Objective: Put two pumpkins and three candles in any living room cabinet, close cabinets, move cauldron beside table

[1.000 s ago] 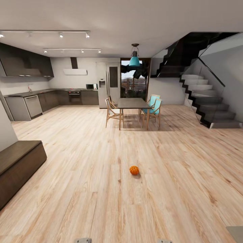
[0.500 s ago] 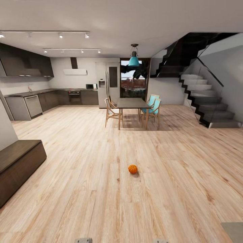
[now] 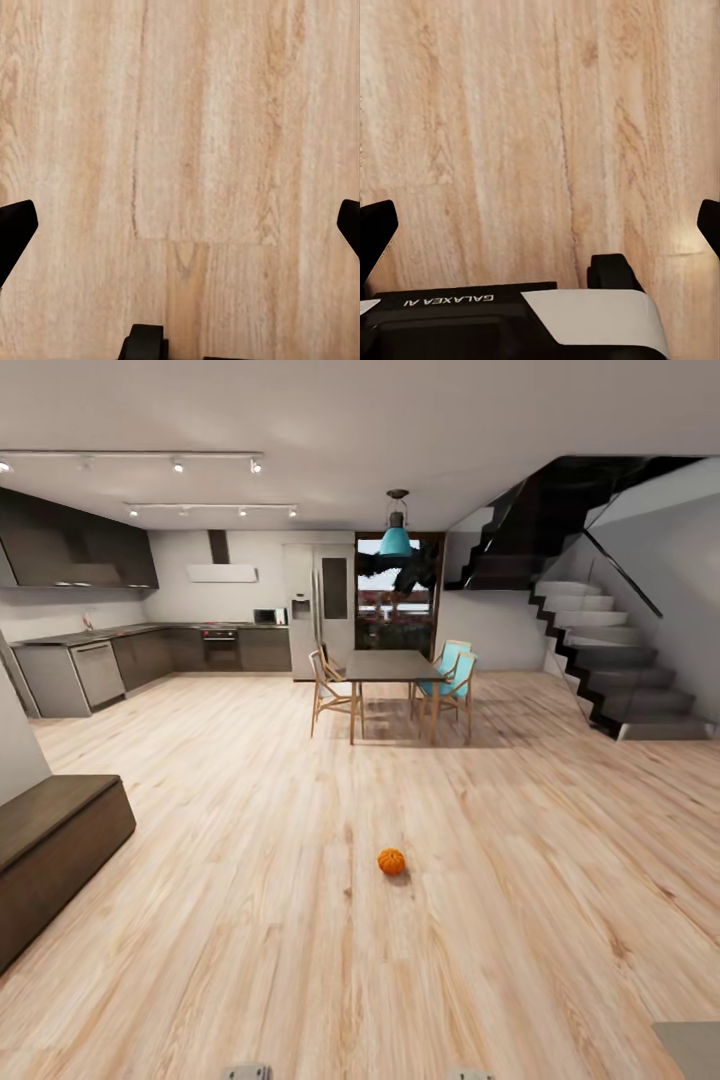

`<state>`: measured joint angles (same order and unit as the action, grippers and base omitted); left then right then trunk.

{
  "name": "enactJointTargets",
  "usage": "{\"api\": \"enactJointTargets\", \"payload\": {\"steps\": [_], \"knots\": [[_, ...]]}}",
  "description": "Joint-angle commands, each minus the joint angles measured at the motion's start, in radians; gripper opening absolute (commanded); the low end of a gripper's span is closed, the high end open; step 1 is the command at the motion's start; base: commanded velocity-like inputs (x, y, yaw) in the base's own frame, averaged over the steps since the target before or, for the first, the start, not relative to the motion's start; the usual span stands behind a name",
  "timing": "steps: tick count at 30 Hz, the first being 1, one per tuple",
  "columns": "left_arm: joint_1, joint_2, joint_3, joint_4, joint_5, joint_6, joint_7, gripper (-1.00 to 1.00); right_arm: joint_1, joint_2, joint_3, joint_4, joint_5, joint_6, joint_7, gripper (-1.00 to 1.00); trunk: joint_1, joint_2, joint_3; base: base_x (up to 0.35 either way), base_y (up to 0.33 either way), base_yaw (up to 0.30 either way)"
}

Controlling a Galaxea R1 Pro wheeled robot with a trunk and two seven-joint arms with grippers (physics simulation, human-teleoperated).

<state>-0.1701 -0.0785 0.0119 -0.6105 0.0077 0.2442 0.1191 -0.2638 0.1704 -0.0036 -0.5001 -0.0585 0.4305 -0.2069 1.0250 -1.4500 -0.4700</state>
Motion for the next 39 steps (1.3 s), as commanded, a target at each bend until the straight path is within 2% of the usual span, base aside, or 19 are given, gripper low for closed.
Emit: {"api": "enactJointTargets", "payload": {"steps": [1,18,39], "knots": [[0.0,0.0,0.0,0.0,0.0,0.0,0.0,1.0,0.0,0.001,0.0,0.0,0.0,0.0,0.0,1.0,0.0,0.0,0.0,0.304,-0.005,0.093],[0.0,0.001,-0.001,0.0,0.0,-0.001,-0.001,1.0,0.0,0.003,0.001,0.0,-0.004,-0.006,0.001,1.0,0.0,0.0,0.0,0.315,0.049,0.246],[0.0,-0.003,-0.004,0.0,0.0,-0.001,-0.001,1.0,0.0,0.004,0.001,0.0,-0.003,-0.006,0.001,1.0,0.0,0.0,-0.006,0.013,0.001,0.252]]}}
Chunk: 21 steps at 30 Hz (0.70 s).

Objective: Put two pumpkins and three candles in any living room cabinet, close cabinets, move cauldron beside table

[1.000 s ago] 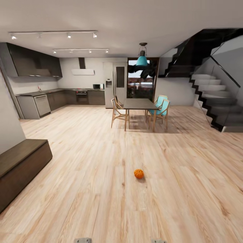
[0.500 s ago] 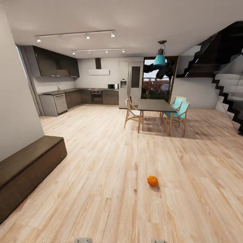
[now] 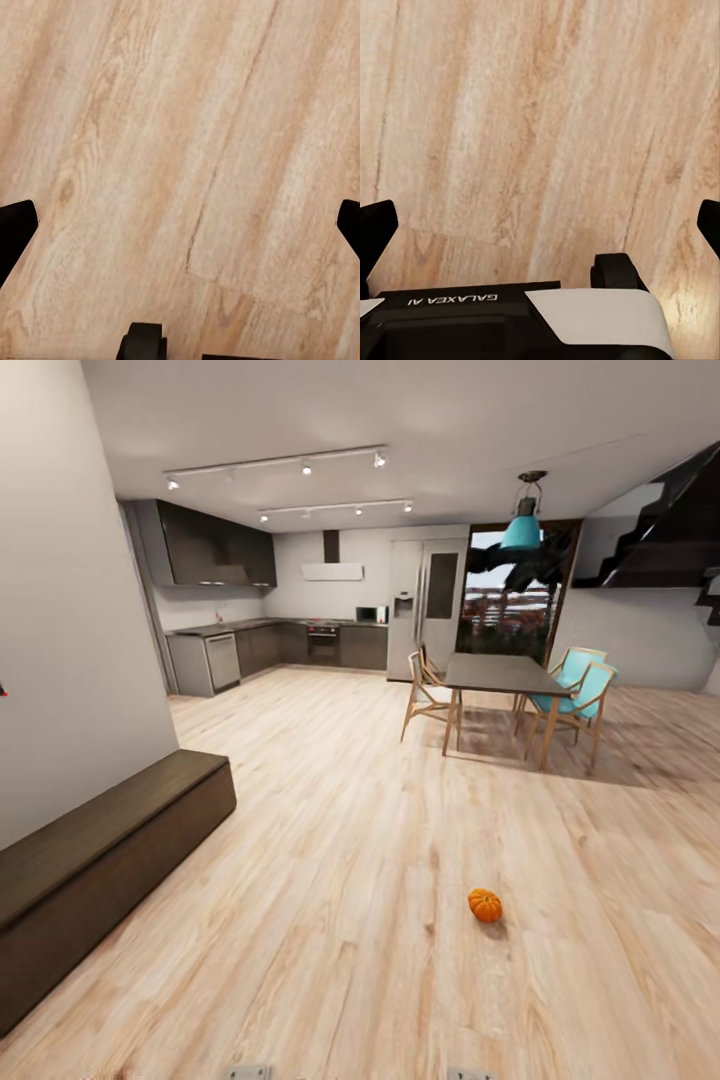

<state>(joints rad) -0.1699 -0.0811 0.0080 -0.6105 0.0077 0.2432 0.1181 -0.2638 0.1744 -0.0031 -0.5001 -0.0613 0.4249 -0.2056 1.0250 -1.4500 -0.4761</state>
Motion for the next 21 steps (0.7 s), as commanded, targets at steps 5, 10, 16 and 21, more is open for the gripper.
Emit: {"api": "enactJointTargets", "payload": {"steps": [5,10,16,21], "knots": [[0.0,0.0,0.0,0.0,0.0,0.0,0.0,1.0,0.0,0.0,0.0,0.0,0.0,0.0,0.0,1.0,0.0,0.0,-0.005,0.0,0.0,0.217],[0.0,-0.001,0.0,0.0,0.0,0.0,0.0,1.0,0.0,0.0,0.0,0.0,0.0,0.0,0.0,1.0,0.0,0.0,-0.01,0.0,0.0,0.216],[0.0,-0.002,0.0,0.0,-0.001,-0.001,0.0,1.0,0.0,0.0,0.001,0.0,0.001,0.0,0.0,1.0,0.0,0.0,-0.016,0.0,0.0,0.231],[0.0,-0.002,-0.001,0.001,-0.002,-0.003,0.0,1.0,0.0,0.0,0.001,0.0,0.003,0.0,0.0,1.0,0.0,0.0,-0.018,0.0,0.0,0.252]]}}
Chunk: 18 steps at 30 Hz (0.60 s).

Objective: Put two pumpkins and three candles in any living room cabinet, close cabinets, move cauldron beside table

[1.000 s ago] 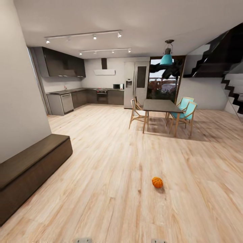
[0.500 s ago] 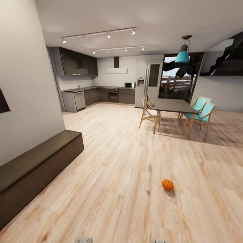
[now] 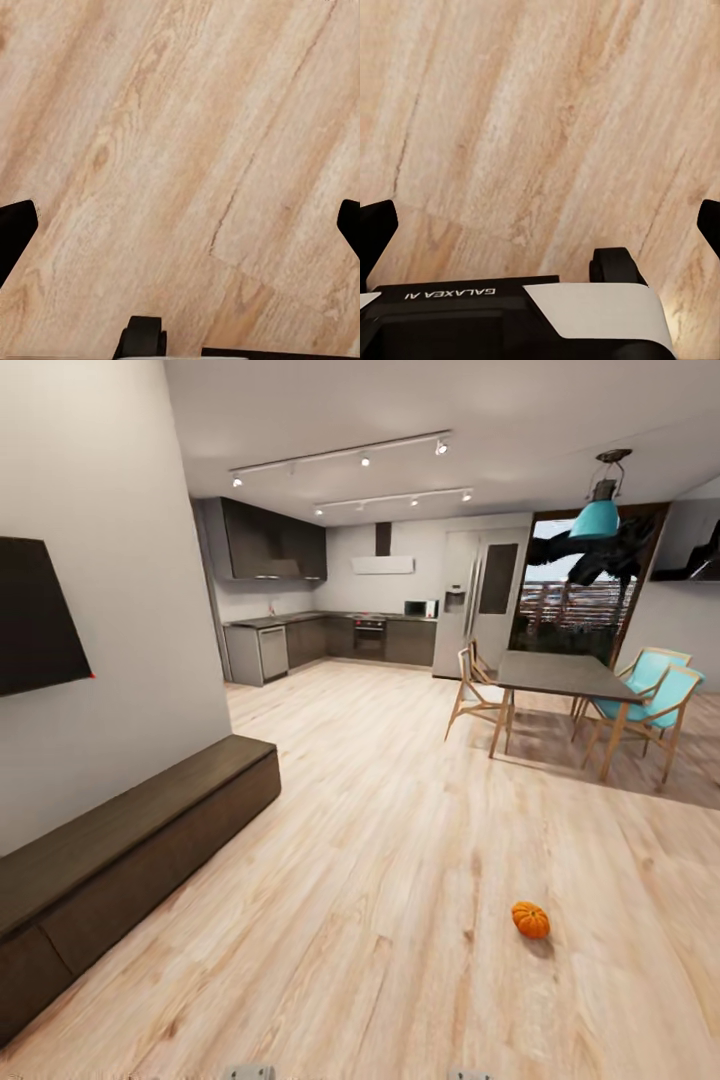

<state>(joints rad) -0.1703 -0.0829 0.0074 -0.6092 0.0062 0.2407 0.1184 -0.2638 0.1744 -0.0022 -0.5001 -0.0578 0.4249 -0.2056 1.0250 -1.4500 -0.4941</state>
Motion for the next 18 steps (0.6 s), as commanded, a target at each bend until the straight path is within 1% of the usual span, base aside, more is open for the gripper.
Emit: {"api": "enactJointTargets", "payload": {"steps": [1,6,11,18], "knots": [[0.0,0.0,0.0,0.0,0.0,-0.003,0.0,1.0,0.0,0.0,0.0,0.0,0.0,0.0,0.0,1.0,0.0,0.0,0.0,0.0,0.0,0.265],[0.0,0.0,-0.001,0.0,0.0,-0.011,0.001,1.0,-0.001,0.0,-0.005,0.002,-0.005,0.006,0.001,1.0,0.0,0.0,0.0,0.0,0.0,0.268],[0.0,0.0,-0.002,0.0,0.0,-0.012,0.001,1.0,-0.026,-0.002,-0.009,0.003,-0.01,0.037,0.003,1.0,0.0,0.0,0.0,0.0,0.0,0.271],[0.0,-0.001,-0.003,0.001,-0.001,-0.013,0.001,1.0,-0.031,-0.002,-0.002,0.017,-0.005,-0.001,-0.001,1.0,0.0,0.0,0.0,0.0,0.0,0.274]]}}
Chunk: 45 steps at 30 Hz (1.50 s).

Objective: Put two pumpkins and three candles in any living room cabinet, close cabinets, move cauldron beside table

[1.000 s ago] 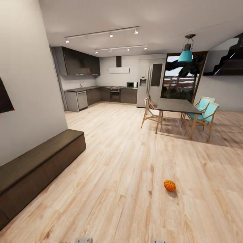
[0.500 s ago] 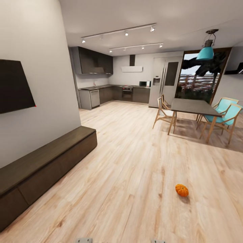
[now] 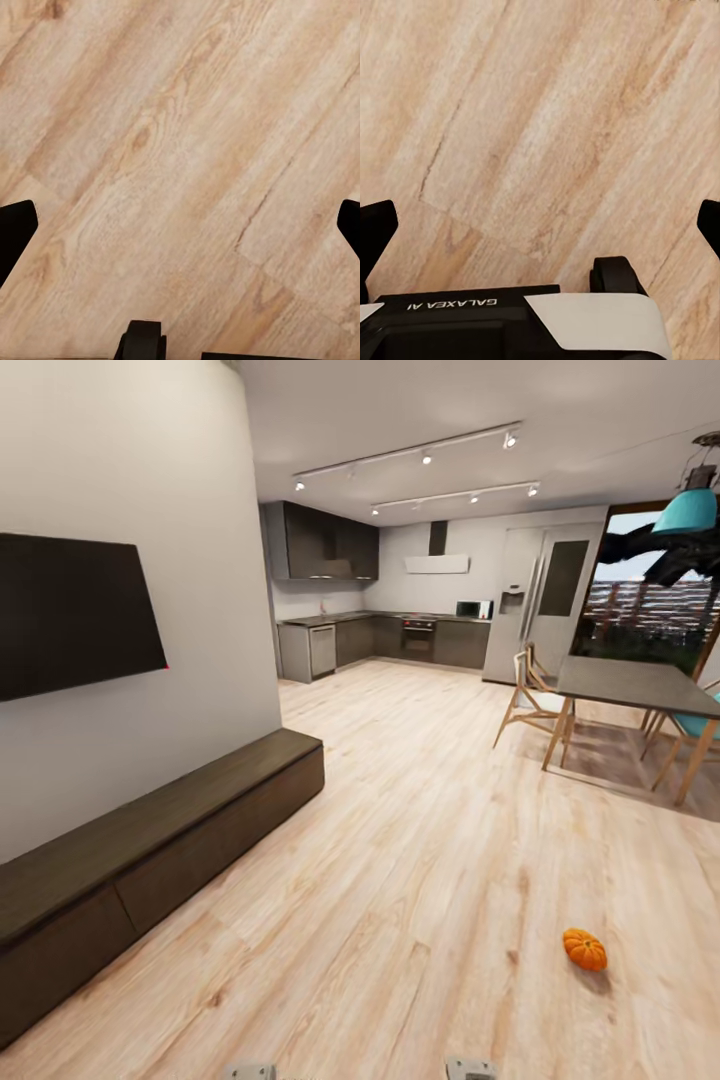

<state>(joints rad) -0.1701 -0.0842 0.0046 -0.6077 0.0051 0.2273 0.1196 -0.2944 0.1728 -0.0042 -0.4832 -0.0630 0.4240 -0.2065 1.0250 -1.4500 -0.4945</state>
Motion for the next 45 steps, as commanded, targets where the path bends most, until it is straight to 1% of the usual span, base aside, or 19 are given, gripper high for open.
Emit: {"api": "enactJointTargets", "payload": {"steps": [1,6,10,15,18,27,34,45], "knots": [[0.0,0.0,0.0,0.0,0.0,0.0,0.0,1.0,0.0,0.0,0.0,0.001,-0.001,-0.001,0.0,1.0,0.0,0.0,0.0,0.0,0.0,0.275],[0.0,0.0,0.0,0.016,0.0,-0.001,0.0,1.0,0.0,-0.004,-0.006,0.005,-0.005,-0.004,0.0,1.0,0.0,0.0,0.0,0.0,0.0,0.275],[0.0,0.001,0.002,0.039,0.001,-0.002,0.0,1.0,0.0,-0.001,-0.002,0.007,0.001,0.003,0.0,1.0,0.0,0.0,0.0,0.0,0.0,0.275],[0.0,0.001,0.002,0.042,0.001,-0.002,0.001,1.0,0.0,-0.001,-0.002,0.055,0.009,0.004,-0.001,1.0,0.0,0.0,0.0,0.0,0.0,0.275],[0.0,0.0,0.001,0.043,0.001,-0.002,0.002,1.0,0.0,0.0,-0.001,0.066,0.01,-0.002,-0.002,1.0,0.0,0.0,0.0,0.0,0.0,0.275],[0.0,0.0,0.0,0.043,0.0,-0.002,0.003,1.0,0.0,0.0,0.001,0.07,0.01,-0.006,-0.003,1.0,0.0,0.0,0.0,0.0,0.0,0.275],[0.0,0.0,-0.001,0.043,0.001,-0.002,0.003,1.0,0.0,-0.001,0.001,0.07,0.009,-0.03,-0.002,1.0,0.0,0.0,0.0,0.0,0.0,0.275],[0.0,0.0,-0.001,0.043,0.001,-0.002,0.003,1.0,0.0,-0.001,0.001,0.07,0.009,-0.034,-0.004,1.0,0.0,0.0,0.0,0.0,-0.012,0.275]]}}
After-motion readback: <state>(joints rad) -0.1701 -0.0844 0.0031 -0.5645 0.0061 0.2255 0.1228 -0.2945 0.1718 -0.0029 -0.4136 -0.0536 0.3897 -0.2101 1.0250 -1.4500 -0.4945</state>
